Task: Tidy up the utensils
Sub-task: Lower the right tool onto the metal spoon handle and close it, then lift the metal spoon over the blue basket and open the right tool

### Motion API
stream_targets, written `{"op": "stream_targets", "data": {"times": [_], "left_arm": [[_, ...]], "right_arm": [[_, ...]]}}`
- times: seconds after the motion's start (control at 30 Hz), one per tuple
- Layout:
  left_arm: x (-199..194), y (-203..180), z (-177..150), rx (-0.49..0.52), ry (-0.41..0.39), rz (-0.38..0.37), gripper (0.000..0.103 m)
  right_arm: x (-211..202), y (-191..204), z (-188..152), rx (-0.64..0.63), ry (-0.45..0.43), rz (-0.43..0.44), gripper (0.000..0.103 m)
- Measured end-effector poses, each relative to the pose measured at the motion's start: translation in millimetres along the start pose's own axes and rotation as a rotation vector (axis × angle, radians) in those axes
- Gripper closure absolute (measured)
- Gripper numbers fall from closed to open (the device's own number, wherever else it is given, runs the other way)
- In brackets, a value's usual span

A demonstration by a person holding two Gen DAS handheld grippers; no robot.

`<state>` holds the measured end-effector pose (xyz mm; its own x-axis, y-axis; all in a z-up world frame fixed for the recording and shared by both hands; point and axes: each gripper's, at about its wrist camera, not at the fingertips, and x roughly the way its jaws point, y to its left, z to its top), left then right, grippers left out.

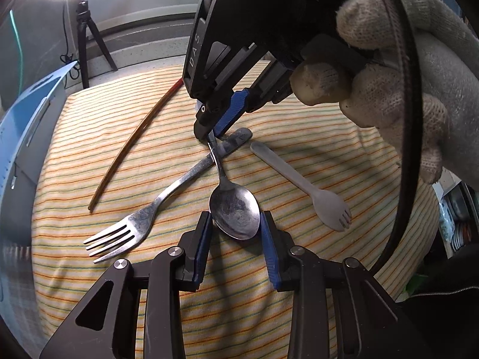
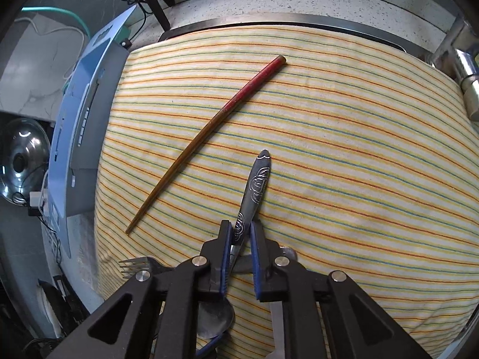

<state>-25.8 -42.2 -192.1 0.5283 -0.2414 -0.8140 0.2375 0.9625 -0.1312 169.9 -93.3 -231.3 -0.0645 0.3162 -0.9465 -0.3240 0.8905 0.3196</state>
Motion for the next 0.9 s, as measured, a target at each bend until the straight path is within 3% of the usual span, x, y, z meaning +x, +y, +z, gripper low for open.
{"op": "stream_targets", "data": {"times": [0.43,0.9], "left_arm": [[-15.7,19.6,10.7,-0.026,-0.034,0.005,0.072],[-68.4,90.7,28.2,-0.041,-0.116,0.068,0.072]], "right_arm": [[-14.4,10.8,6.7,0.022,-0.037,0.082,0.093],[-41.1,106.9,39.8,-0.043,-0.120,0.161,0.095]]}}
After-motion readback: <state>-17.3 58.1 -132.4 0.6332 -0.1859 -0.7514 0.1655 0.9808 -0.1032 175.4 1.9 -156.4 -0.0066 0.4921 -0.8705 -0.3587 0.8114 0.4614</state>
